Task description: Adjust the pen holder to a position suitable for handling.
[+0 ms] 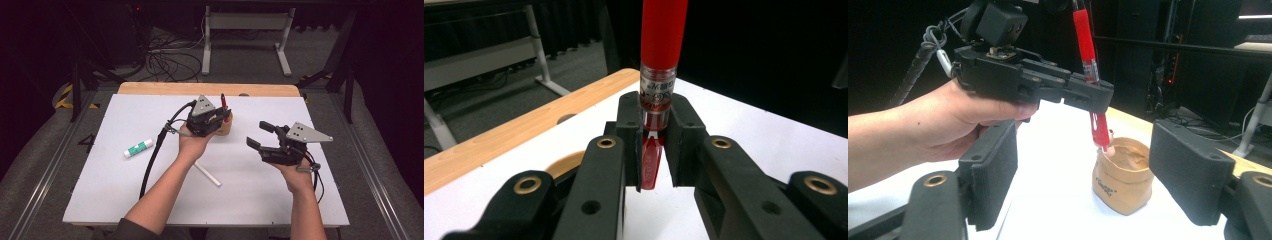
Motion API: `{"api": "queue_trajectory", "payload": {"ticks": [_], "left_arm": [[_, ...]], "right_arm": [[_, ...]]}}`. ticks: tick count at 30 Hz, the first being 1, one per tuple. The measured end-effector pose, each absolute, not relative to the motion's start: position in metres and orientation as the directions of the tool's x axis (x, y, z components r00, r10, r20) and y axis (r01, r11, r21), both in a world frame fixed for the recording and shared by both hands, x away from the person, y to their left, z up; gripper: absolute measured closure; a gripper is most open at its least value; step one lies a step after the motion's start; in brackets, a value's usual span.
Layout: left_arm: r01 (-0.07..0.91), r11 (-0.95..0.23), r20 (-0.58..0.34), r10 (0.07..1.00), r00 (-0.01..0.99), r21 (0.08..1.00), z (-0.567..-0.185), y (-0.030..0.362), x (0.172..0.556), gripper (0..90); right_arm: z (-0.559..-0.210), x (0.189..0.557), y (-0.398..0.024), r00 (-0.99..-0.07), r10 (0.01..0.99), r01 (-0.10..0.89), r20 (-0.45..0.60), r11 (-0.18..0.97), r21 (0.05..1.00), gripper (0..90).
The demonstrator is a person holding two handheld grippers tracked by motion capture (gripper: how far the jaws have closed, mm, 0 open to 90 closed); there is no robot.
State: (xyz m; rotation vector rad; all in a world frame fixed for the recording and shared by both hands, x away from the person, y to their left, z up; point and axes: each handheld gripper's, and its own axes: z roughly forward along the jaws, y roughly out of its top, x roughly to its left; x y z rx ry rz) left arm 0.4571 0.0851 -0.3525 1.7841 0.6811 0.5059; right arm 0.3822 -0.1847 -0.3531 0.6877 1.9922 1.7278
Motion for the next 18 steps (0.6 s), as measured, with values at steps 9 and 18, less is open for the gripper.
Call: {"api": "queue_trajectory", "payload": {"ticks": [9, 18], "left_arm": [[0.2, -0.229, 0.016, 0.695, 0.719, 0.953, -0.352, 0.082, 0.474, 79.1], [0.214, -0.23, 0.016, 0.716, 0.698, 0.949, -0.359, 0.077, 0.491, 79.0]], "right_arm": [[-0.353, 0.382, -0.195, -0.773, 0.634, 0.118, 0.029, 0.099, 0.988, 25.3], [-0.353, 0.381, -0.204, -0.77, 0.637, 0.11, 0.045, 0.062, 0.992, 25.4]]}}
